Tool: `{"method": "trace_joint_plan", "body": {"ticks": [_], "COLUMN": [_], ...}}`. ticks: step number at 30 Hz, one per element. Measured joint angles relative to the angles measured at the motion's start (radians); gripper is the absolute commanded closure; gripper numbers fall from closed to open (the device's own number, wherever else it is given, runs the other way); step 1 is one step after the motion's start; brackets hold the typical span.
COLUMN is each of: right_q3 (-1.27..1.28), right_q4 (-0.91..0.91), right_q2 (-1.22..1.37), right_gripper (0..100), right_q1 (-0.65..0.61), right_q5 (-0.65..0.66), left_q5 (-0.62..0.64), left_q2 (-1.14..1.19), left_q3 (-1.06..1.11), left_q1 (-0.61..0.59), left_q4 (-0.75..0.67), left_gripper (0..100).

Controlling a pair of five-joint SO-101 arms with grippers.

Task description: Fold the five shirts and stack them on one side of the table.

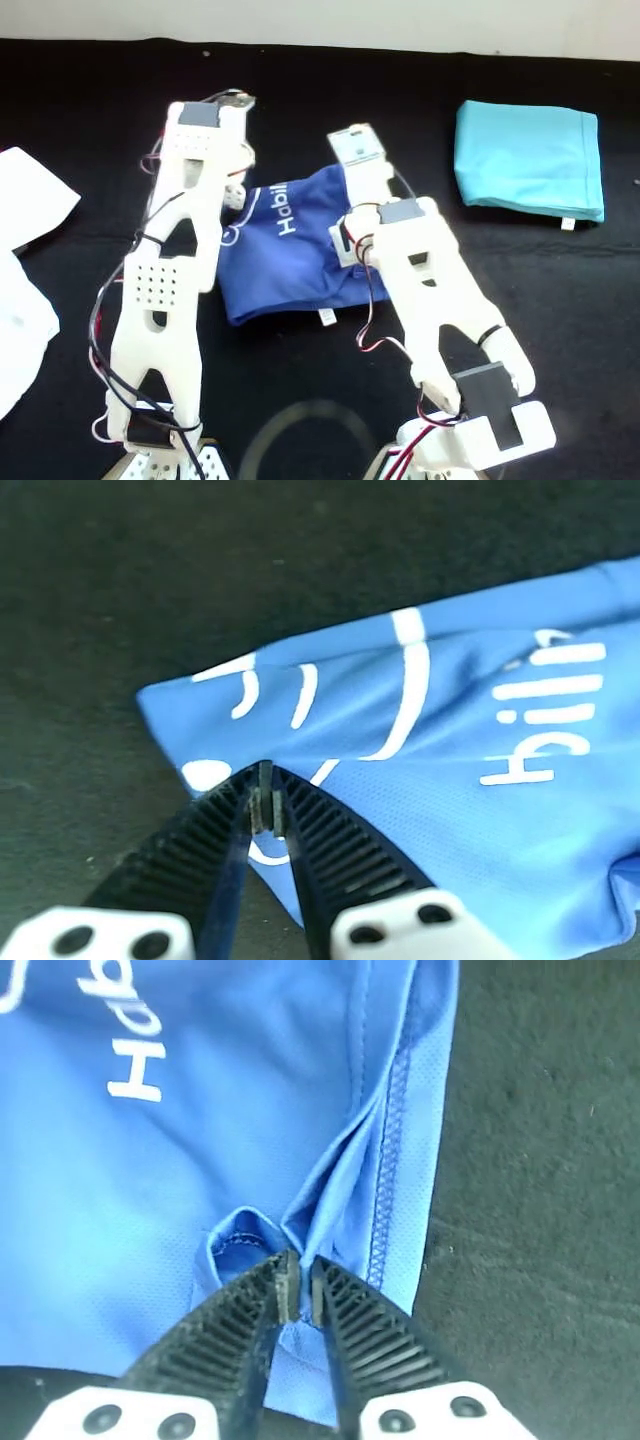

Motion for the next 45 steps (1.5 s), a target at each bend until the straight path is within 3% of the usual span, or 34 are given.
{"method": "trace_joint_plan", "body": {"ticks": [9,20,25,27,34,39,45], "right_q3": [-0.092,-0.092,-0.092,-0.097,-0.173,-0.180,-0.109], "right_q4": [0.000,0.000,0.002,0.029,0.147,0.198,0.212], "right_q2": [0.000,0.002,0.002,0.002,-0.012,-0.023,-0.028], "right_gripper": [99.3,98.1,77.6,74.8,75.2,84.1,87.7], "right_q1": [-0.023,-0.190,-0.209,-0.209,-0.141,-0.012,0.005], "right_q5": [0.000,0.000,0.000,0.000,0.000,0.005,0.160], "left_q5": [0.002,0.002,0.002,0.002,0.002,0.002,0.002], "left_q2": [0.000,0.000,0.000,0.000,0.000,0.000,0.000], "left_q3": [0.000,0.000,0.000,0.000,0.000,0.000,0.000], "left_q1": [-0.008,-0.008,-0.008,-0.008,-0.008,-0.008,-0.008], "left_q4": [0.000,0.000,0.000,0.000,0.000,0.000,0.000], "left_gripper": [99,99,99,99,99,99,99]}}
